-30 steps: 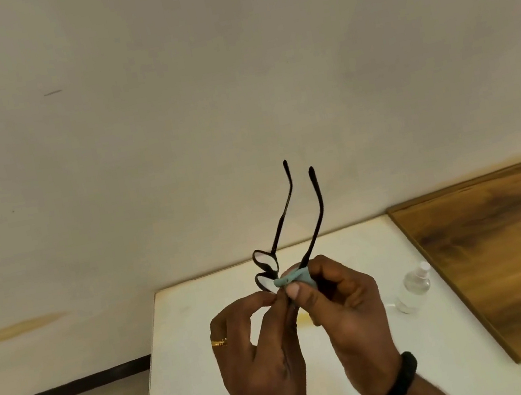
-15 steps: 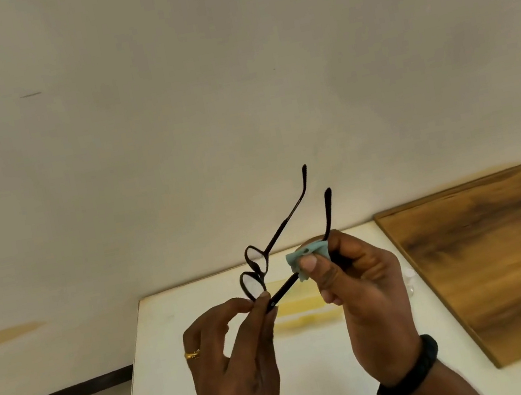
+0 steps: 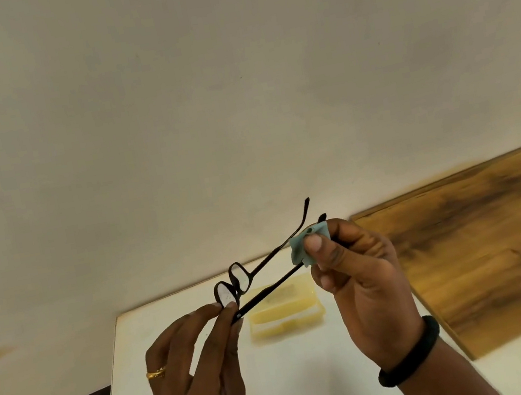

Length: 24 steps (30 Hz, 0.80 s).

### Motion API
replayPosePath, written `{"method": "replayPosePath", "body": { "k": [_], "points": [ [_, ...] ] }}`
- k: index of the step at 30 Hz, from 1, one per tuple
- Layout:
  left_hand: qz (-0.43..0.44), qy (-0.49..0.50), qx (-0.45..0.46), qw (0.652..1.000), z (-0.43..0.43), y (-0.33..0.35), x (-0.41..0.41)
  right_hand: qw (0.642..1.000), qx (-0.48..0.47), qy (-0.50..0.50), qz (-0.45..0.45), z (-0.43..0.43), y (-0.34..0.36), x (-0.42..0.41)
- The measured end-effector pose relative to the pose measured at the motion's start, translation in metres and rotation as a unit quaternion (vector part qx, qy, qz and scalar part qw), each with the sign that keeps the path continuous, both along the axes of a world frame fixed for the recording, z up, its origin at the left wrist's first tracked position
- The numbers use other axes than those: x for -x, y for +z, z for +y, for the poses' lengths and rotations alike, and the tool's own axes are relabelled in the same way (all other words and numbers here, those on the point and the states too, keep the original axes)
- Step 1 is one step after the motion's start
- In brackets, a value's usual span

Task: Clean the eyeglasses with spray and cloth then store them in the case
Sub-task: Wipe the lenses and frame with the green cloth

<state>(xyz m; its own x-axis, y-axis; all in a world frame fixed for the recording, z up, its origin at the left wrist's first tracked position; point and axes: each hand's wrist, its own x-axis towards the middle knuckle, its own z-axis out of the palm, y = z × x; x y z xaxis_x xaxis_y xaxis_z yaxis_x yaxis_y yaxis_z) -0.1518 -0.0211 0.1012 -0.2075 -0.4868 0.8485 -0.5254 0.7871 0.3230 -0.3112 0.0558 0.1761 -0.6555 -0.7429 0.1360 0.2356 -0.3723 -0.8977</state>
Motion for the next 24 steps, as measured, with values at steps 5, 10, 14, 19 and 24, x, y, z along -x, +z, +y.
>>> {"method": "replayPosePath", "body": {
  "k": [5, 10, 14, 19, 24],
  "points": [
    [0.005, -0.009, -0.001, 1.000, 0.001, 0.002, 0.001, 0.998, 0.010, 0.015, -0.066, 0.000, 0.002, 0.004],
    [0.014, -0.027, 0.004, 1.000, 0.003, 0.003, 0.002, 0.995, 0.019, 0.015, -0.092, 0.000, 0.001, 0.012],
    [0.018, -0.028, 0.005, 0.999, 0.003, -0.001, 0.003, 0.994, 0.050, 0.000, -0.098, 0.002, -0.001, 0.023],
    [0.101, -0.004, -0.081, 0.992, 0.003, 0.005, 0.001, 0.998, 0.022, -0.055, 0.034, 0.008, -0.003, 0.040],
    [0.282, -0.005, -0.372, 0.884, 0.005, 0.019, 0.001, 0.980, -0.068, -0.003, 0.185, 0.001, -0.009, 0.025]
  ]
}}
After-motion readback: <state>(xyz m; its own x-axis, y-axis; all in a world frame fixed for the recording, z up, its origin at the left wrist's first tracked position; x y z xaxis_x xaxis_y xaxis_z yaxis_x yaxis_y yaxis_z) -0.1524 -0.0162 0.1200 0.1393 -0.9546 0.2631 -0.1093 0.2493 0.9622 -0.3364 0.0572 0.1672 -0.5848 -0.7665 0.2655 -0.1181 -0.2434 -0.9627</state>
